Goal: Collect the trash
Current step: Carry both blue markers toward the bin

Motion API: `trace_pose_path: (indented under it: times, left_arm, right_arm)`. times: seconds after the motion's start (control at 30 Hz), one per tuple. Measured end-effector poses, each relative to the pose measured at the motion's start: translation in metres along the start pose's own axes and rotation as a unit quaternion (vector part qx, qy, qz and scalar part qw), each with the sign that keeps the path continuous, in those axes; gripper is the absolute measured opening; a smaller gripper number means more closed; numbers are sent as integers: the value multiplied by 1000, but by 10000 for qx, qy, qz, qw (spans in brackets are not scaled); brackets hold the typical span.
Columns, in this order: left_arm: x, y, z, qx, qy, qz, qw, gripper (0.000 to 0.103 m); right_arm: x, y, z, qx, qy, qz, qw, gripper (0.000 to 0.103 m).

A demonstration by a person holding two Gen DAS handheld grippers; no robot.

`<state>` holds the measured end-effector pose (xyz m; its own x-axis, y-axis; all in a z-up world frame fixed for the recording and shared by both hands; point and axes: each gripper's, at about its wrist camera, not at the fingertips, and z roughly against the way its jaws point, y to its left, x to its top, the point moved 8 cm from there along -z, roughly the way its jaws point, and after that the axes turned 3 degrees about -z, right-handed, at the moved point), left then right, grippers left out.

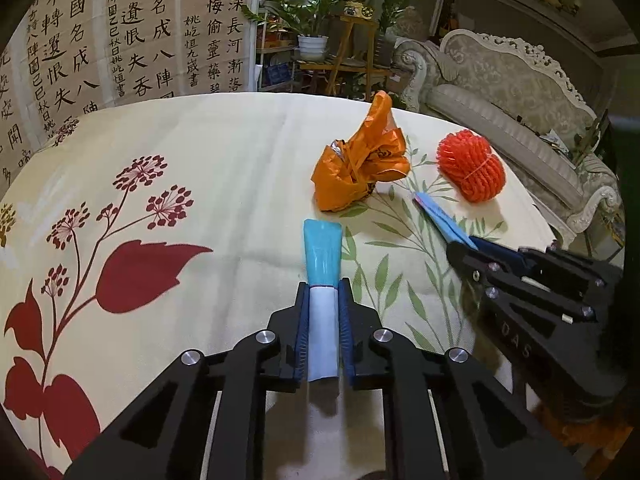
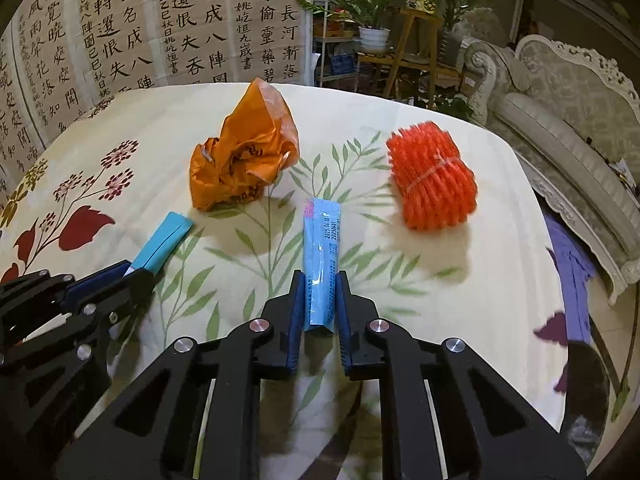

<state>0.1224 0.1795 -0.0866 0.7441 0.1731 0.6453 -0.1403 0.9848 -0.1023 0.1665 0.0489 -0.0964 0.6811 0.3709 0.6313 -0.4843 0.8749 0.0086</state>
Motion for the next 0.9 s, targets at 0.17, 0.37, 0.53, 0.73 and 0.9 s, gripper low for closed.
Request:
trace_pose_path:
  times: [0.17, 0.37, 0.53, 0.73, 0.9]
  left_arm:
    - [-5, -1, 9, -13, -69, -2, 10000, 15]
    - [-12, -8, 22, -88, -186, 15, 9998, 15]
    - [-18, -19, 35, -155, -307, -15, 9994, 15]
    - [-28, -42, 51, -236, -454, -129, 9986, 15]
    - [-33, -66, 63, -356, -582, -263, 9973, 15]
  right_arm:
    - [-20, -2, 18, 24, -42, -106, 9999, 14]
    - [-42, -7, 39, -15, -111, -256, 9996, 14]
    - [-58, -15, 59, -111, -239, -371, 9990, 14]
    - [-76, -31, 84, -264, -415, -563, 9972, 14]
    - [-92, -56, 107, -422, -575, -878, 9936, 14]
